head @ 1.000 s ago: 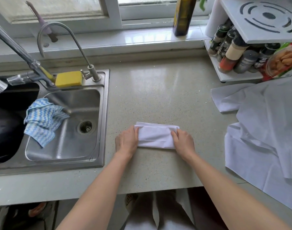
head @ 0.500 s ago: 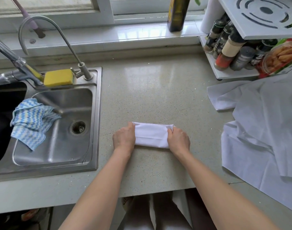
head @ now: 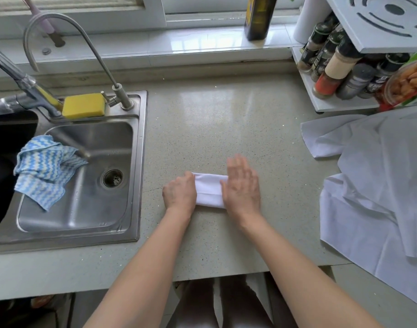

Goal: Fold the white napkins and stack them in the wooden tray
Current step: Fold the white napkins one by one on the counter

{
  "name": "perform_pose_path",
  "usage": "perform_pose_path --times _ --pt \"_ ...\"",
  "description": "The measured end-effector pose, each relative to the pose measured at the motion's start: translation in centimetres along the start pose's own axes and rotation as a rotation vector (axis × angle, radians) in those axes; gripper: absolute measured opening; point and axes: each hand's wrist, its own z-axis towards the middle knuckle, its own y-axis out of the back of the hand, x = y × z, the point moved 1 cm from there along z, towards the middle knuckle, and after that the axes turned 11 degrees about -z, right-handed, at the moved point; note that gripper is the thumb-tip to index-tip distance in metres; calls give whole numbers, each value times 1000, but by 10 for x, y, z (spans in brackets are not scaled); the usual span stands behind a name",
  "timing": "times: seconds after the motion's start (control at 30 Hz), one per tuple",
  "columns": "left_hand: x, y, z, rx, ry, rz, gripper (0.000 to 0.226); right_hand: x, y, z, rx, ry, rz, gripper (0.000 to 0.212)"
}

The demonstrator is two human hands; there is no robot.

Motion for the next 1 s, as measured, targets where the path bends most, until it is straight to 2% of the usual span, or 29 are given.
perform_pose_path --times 0.07,0.17,0.27,0.3,0.37,0.4,0.43,0.47,0.5,0.53,0.77,0.87,0.93,1.0 --pt "2 0 1 -2 -2 5 25 14 -12 -5 84 149 -4 59" --pt "2 -1 2 -20 -21 10 23 13 -28 -14 120 126 15 59" --pt "2 2 0 -75 42 -72 30 11 -32 -15 110 121 -6 59" --pt "1 5 -3 -156 10 -93 29 12 -32 -14 112 121 -9 59" --pt "-2 6 -11 -296 -185 -139 35 12 -31 -13 126 125 -12 59" --pt "-3 2 -14 -282 -314 -119 44 12 -30 -13 134 128 -16 59" --pt "-3 -4 -17 -180 -406 -76 52 11 -30 -14 140 139 -19 59" --pt "-1 -13 -19 -59 -423 -66 56 9 -29 -14 148 154 -14 59" --pt "2 -20 -21 62 -370 -85 56 6 -29 -13 153 175 -2 60" --pt "5 -26 -19 119 -309 -112 56 0 -28 -13 155 203 8 60" --pt "10 -9 -11 77 -216 -30 55 -64 -18 -16 201 315 -40 61" --pt "1 9 -8 -34 -193 -126 35 -68 -15 -10 187 369 -75 58" --pt "-4 18 -4 4 -55 -230 22 -67 -9 -4 123 389 -91 53" --pt "-9 24 -1 138 117 -318 15 -67 -1 5 61 407 -103 36"
